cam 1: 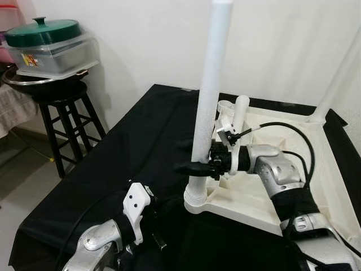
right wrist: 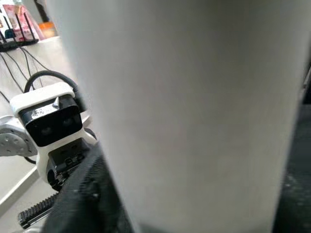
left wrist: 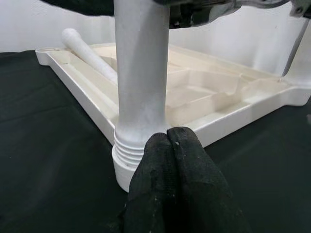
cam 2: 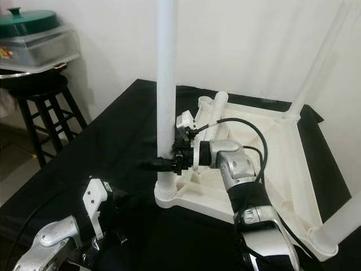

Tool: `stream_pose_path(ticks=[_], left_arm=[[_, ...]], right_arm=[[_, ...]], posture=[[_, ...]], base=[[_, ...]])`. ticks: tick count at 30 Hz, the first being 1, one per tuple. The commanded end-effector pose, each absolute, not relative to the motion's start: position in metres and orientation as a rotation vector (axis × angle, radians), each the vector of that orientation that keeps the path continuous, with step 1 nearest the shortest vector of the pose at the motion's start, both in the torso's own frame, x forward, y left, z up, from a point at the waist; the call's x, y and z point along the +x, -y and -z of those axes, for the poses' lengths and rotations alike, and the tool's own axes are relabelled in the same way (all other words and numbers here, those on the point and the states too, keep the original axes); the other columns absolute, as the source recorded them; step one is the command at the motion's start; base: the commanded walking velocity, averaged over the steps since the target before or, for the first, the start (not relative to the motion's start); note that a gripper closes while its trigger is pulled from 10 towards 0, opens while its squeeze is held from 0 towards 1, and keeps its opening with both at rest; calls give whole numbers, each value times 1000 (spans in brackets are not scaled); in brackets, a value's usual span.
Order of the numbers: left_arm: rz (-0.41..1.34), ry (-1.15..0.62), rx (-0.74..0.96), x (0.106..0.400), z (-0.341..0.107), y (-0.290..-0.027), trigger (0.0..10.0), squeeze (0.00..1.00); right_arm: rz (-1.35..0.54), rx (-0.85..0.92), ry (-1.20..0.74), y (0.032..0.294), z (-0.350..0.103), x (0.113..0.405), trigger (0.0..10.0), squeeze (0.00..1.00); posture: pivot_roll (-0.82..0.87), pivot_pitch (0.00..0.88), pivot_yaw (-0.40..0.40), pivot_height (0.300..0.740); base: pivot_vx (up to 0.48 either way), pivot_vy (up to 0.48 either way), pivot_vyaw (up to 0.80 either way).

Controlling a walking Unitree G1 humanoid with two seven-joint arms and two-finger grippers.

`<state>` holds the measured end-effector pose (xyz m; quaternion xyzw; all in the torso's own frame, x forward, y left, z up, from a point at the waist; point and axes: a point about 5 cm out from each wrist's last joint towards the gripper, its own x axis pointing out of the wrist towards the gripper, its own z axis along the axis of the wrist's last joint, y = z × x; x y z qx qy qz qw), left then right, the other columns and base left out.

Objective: Building children table

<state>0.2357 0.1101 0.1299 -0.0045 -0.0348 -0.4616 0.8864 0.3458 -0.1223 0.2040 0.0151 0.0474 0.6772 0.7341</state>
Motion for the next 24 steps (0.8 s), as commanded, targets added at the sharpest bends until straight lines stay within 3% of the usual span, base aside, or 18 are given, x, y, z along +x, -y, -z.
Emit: stream_pose_path(ticks=[1,7,10,13,14,15,16,17,18,23,24], left_arm=[[945,56,-37,238,-127,-112,10000,0],[944,56,-45,239,-127,-112,10000,0],[948,54,-49,239,-127,-112,10000,0],[950,53,-53,238,-128,-114,10000,0],[950,53,-53,238,-128,-114,10000,0],[949,54,-55,238,-128,-115,10000,0],[949,54,-55,238,-128,-115,10000,0],[948,55,-60,239,-129,-116,10000,0],[949,53,-61,239,-129,-117,10000,0],[950,50,-61,241,-128,-119,10000,0],[948,49,-65,241,-128,-119,10000,0]], right_arm=[[-1542,25,-103,116,-201,343,0,0],[-1529,20,-111,123,-193,341,0,0],[-1420,-11,-85,133,-187,337,0,0],[-1128,-70,-77,127,-169,328,0,0],[-1128,-70,-77,127,-169,328,0,0],[-964,-56,-51,117,-162,325,0,0],[-964,-56,-51,117,-162,325,0,0],[-693,84,-105,102,-141,311,0,0],[-614,23,-122,88,-134,297,0,0],[-569,-17,-88,80,-138,289,0,0],[-537,16,-94,90,-138,297,0,0]], posture=[[-17,0,-50,740],[-20,0,-49,740],[-33,0,-51,740],[-39,0,-62,740],[-39,0,-62,740],[-48,0,-56,740],[-48,0,-56,740],[-61,0,-49,740],[-51,0,-45,740],[-85,0,-17,740],[-76,0,-23,740]], base=[[0,0,0],[0,0,0],[0,0,0],[0,0,0],[0,0,0],[0,0,0],[0,0,0],[0,0,0],[0,0,0],[0,0,0],[0,0,0]])
